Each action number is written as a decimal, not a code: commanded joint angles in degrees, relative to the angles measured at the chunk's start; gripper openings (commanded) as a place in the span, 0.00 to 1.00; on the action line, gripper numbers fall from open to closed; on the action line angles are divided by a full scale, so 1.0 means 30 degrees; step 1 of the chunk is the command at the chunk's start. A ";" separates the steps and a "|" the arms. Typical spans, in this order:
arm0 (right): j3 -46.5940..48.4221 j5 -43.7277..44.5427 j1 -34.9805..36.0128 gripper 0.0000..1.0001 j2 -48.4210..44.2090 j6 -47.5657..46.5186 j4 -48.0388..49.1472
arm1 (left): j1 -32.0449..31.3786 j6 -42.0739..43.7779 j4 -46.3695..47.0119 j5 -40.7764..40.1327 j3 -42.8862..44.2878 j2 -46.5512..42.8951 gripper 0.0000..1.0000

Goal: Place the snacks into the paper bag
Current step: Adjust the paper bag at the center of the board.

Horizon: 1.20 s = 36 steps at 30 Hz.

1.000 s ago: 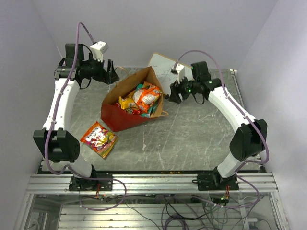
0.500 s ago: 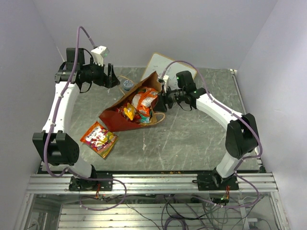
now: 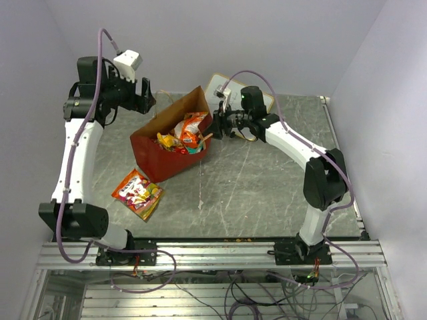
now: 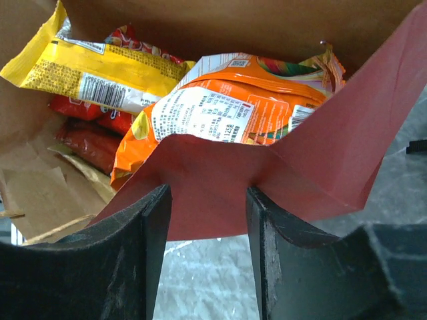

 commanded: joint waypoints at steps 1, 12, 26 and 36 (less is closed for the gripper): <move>0.1612 0.0315 0.0000 0.48 0.1448 0.1170 0.0894 | 0.0097 0.0812 0.1404 -0.2953 -0.0150 -0.1969 0.95; 0.4684 0.0750 0.0002 0.48 0.3441 0.3524 0.0334 | -0.2240 0.7733 -0.3155 0.2992 -0.2914 -0.2945 0.92; 0.4346 0.2282 0.0002 0.45 0.3175 0.3109 -0.0415 | -0.2401 0.9166 -0.5269 0.5164 -0.2384 -0.1934 0.93; 0.4748 0.1982 0.0002 0.45 0.3445 0.3205 -0.0698 | -0.5116 0.9673 -0.4887 0.2767 -0.3758 -0.2115 0.89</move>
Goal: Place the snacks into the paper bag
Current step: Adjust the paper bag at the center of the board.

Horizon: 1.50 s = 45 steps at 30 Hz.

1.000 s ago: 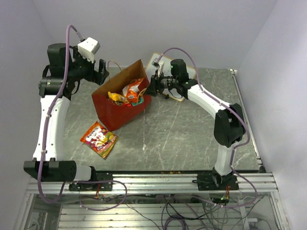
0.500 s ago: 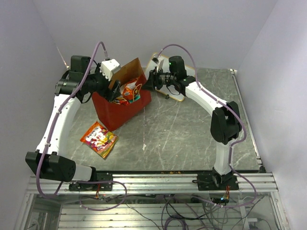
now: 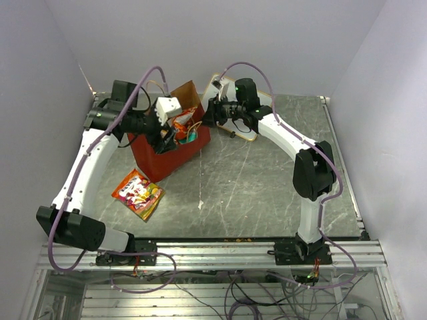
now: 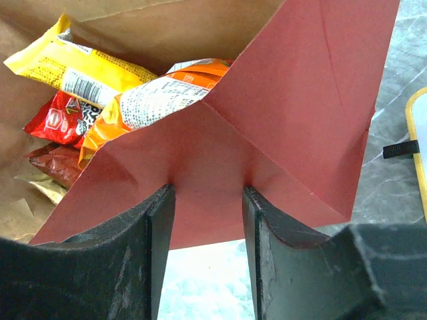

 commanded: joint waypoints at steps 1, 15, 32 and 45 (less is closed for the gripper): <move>0.0593 0.0195 0.0002 0.45 0.0192 -0.0022 -0.0377 | -0.1567 0.0229 0.1026 -0.2062 -0.0997 -0.0226 0.87; -0.0443 -0.0272 -0.0088 0.55 -0.0835 -0.2351 -0.1089 | -0.3197 -0.3226 0.5547 -0.7721 -0.3383 -0.0184 0.12; -0.3531 -0.0690 0.2312 0.55 -0.1711 -0.5686 0.0327 | -0.2365 -0.9643 0.7725 -0.8852 -0.5182 -0.2257 0.07; -0.1061 -0.1021 0.2350 0.48 0.1727 -0.1304 0.2304 | -0.1308 -0.9644 0.6939 -0.5456 -0.5659 -0.1990 0.07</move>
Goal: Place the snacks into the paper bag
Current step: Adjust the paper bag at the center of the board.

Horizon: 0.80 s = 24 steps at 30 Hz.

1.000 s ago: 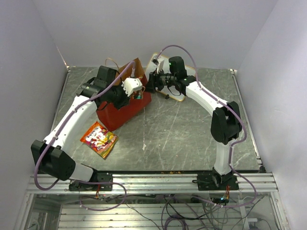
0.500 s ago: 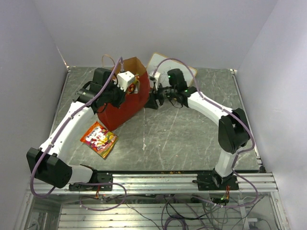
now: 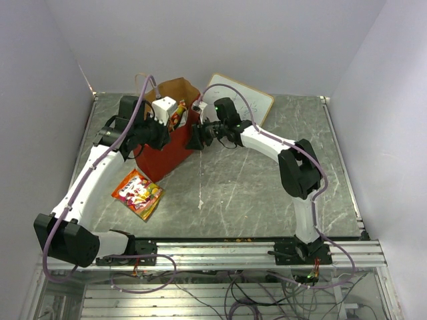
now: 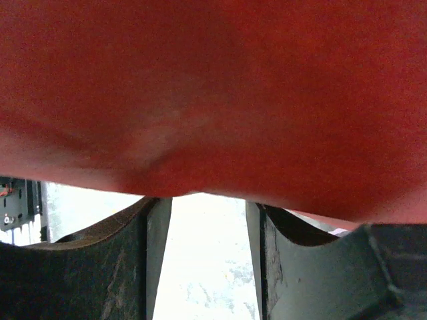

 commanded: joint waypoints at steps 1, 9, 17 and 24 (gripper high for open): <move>0.0455 -0.0130 0.0022 0.48 -0.0040 0.0897 0.1320 | 0.0035 0.0018 0.0192 0.1815 0.0168 0.0389 0.07; -0.1146 -0.1581 -0.0124 0.48 -0.1226 0.1137 0.2515 | 0.0037 0.0602 -0.0082 0.2067 0.0824 0.0250 0.27; -0.2781 -0.2724 -0.0147 0.48 -0.2420 0.1519 0.3549 | 0.0062 0.1977 -0.1652 0.0545 0.2041 -0.1013 0.66; -0.4109 -0.2774 -0.0330 0.48 -0.3927 0.0452 0.2987 | 0.0869 0.3102 -0.4025 -0.0199 0.3017 -0.1996 0.73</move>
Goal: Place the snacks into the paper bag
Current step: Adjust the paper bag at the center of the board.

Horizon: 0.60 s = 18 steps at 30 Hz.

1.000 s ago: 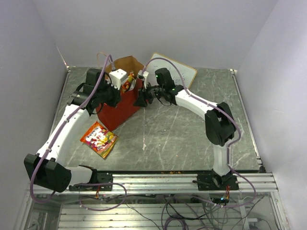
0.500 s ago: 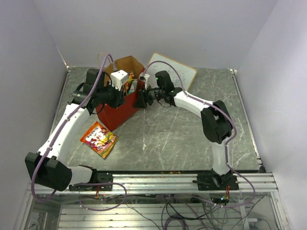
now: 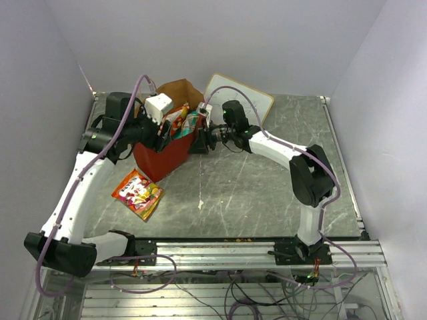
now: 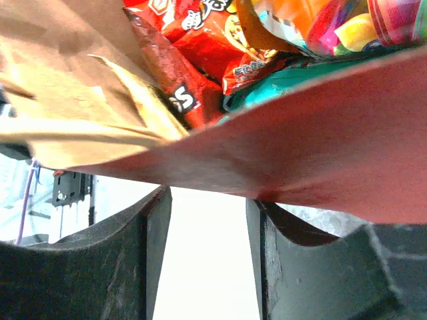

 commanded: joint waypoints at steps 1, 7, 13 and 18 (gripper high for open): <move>-0.0960 -0.0244 -0.0312 0.48 -0.1586 -0.0836 0.0318 | 0.0929 0.1120 -0.2144 -0.0513 0.1159 -0.0813 0.73; -0.2612 -0.0132 -0.0831 0.48 -0.2859 -0.2118 -0.0320 | 0.2203 0.2115 -0.4258 -0.1147 0.1844 -0.1361 0.72; -0.3680 -0.0335 -0.0909 0.47 -0.3311 -0.1806 0.0612 | 0.4334 0.3752 -0.6549 -0.1233 0.1599 -0.1610 0.71; -0.3924 -0.0497 -0.1032 0.47 -0.3380 -0.2152 0.0291 | 0.6975 0.5890 -0.8081 -0.0647 0.0621 -0.2174 0.71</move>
